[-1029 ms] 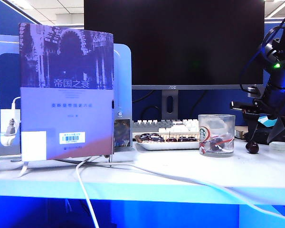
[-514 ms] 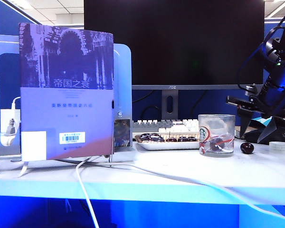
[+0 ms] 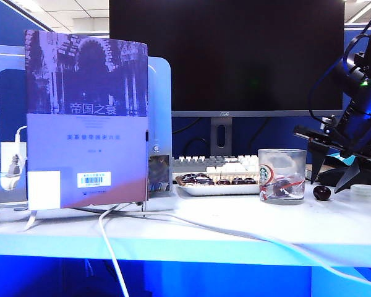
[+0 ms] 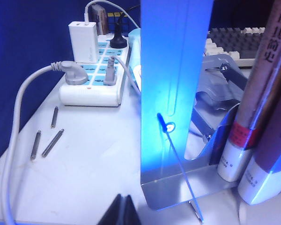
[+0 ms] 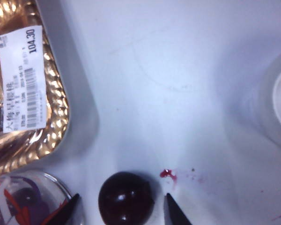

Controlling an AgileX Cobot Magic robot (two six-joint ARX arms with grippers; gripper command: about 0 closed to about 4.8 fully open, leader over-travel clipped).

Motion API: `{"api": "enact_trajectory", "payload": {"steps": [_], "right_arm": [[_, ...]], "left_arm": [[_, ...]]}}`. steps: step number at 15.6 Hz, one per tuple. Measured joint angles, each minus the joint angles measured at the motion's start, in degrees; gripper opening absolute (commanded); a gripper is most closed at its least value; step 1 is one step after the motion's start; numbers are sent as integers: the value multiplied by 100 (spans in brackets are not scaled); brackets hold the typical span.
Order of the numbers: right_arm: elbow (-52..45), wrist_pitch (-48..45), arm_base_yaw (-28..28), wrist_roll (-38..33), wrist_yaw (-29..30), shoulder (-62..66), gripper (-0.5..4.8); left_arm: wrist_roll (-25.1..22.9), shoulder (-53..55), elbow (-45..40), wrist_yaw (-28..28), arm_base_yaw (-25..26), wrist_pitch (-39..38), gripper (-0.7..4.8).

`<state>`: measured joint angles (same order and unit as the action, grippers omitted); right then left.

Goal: Pick up the cherry on the right side of the glass and put it inside the glass.

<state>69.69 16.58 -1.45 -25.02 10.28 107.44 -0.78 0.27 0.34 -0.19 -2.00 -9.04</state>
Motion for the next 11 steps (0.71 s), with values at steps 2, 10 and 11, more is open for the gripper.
{"api": "enact_trajectory", "payload": {"steps": [2,10,11], "right_arm": [[0,-4,0,-4,-13,0,234],[17,-273,2,-44,26,278,233],[17,-297,2,-48,24,280,225]], "left_arm": [[0,0,0,0,0,0,-5],[0,0,0,0,0,0,-5],[0,0,0,0,0,0,-5]]}}
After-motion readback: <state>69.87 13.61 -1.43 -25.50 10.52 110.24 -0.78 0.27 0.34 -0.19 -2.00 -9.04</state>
